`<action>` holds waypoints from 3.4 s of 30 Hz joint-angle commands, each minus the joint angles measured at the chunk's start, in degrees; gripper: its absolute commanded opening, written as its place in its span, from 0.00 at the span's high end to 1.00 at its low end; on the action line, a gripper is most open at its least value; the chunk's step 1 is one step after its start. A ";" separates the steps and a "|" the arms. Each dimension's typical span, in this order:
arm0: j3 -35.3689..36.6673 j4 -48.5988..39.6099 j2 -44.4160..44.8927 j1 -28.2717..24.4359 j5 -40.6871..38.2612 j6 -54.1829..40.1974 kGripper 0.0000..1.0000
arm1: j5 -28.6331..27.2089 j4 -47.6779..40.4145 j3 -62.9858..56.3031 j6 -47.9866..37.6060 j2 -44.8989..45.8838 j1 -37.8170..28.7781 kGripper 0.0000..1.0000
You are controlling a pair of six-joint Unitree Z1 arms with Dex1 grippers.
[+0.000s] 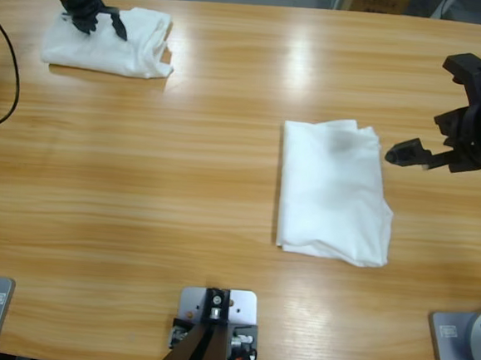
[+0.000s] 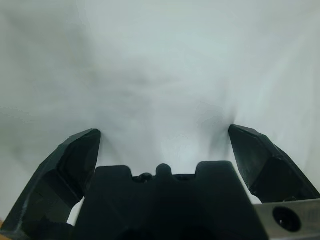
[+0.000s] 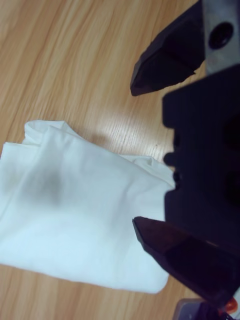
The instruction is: Fold clothes
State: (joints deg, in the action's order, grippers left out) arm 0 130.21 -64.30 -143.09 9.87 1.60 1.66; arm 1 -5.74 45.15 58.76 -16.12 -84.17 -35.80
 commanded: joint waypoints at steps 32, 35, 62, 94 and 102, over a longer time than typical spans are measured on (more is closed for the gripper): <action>-77.79 33.56 31.13 46.28 1.94 -47.08 0.00 | 2.02 -2.17 -5.15 0.12 5.69 1.22 0.02; -76.33 33.54 34.01 45.94 3.47 -46.39 0.00 | 2.14 -2.30 -5.06 -0.09 5.56 1.26 0.02; -48.74 35.91 22.60 47.88 -25.20 35.52 0.00 | 25.47 -37.68 -37.90 -35.56 4.97 20.33 0.01; -44.18 35.82 19.88 45.68 -25.06 35.40 0.00 | 37.60 -84.56 -53.47 -35.61 -22.07 20.28 1.00; -44.50 35.91 17.40 44.59 -24.98 36.82 0.02 | 38.44 -83.98 -53.31 -33.65 -20.68 20.28 1.00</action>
State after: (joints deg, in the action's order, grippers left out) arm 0 85.54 -28.97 -120.35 55.99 -22.72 37.52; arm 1 31.72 -40.03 8.10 -51.33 -101.95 -16.00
